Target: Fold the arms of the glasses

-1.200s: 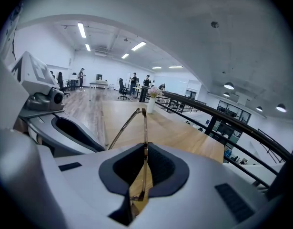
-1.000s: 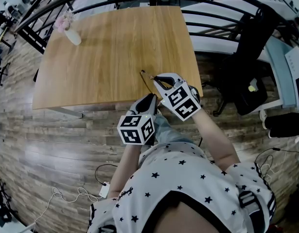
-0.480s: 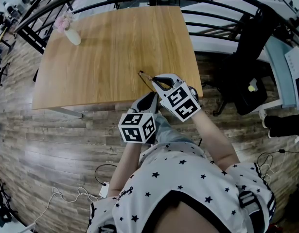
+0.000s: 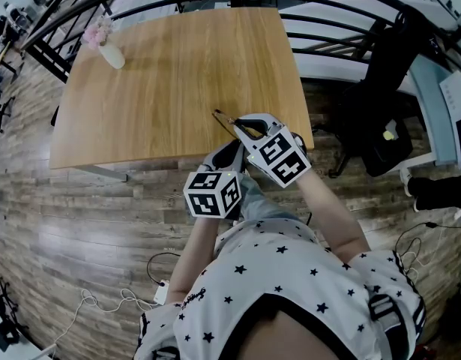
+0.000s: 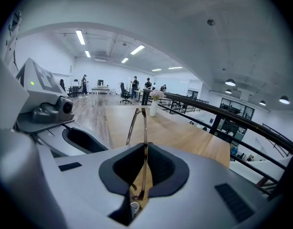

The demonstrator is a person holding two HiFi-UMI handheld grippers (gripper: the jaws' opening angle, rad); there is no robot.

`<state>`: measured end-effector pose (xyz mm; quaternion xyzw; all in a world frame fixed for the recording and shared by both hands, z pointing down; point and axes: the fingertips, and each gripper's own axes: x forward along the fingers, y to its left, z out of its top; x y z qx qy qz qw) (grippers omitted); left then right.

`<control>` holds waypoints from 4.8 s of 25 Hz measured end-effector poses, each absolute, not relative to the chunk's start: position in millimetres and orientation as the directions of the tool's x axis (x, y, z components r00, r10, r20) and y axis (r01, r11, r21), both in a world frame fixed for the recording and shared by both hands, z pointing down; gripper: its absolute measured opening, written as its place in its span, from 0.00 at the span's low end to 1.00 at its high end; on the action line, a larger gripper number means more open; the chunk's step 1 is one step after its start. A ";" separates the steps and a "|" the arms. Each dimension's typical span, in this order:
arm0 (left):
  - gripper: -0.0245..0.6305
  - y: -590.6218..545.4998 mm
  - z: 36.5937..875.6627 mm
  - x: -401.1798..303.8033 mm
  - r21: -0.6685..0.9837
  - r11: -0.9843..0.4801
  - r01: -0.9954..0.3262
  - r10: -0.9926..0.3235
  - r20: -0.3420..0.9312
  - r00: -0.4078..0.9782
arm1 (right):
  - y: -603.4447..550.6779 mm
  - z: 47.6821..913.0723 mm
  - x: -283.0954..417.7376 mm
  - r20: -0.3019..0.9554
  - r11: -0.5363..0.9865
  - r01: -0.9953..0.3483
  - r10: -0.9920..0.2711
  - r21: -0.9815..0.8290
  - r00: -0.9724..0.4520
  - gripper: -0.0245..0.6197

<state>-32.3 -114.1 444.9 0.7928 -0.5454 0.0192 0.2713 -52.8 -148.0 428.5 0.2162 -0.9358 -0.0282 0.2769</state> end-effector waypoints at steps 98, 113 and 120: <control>0.26 -100.6 449.3 -91.4 0.361 -0.078 -0.929 -0.942 0.279 0.187 | -173.1 400.3 -13.2 0.416 0.840 -0.516 -0.535 0.166 -0.735 0.07; 0.12 -113.9 430.0 -80.5 0.395 -0.090 -0.914 -0.948 0.246 0.200 | -156.0 407.9 -29.7 0.423 0.863 -0.483 -0.496 0.146 -0.758 0.07; 0.10 -117.1 429.8 -75.3 0.393 -0.096 -0.915 -0.945 0.254 0.208 | -147.9 411.6 -38.2 0.425 0.878 -0.459 -0.470 0.137 -0.773 0.07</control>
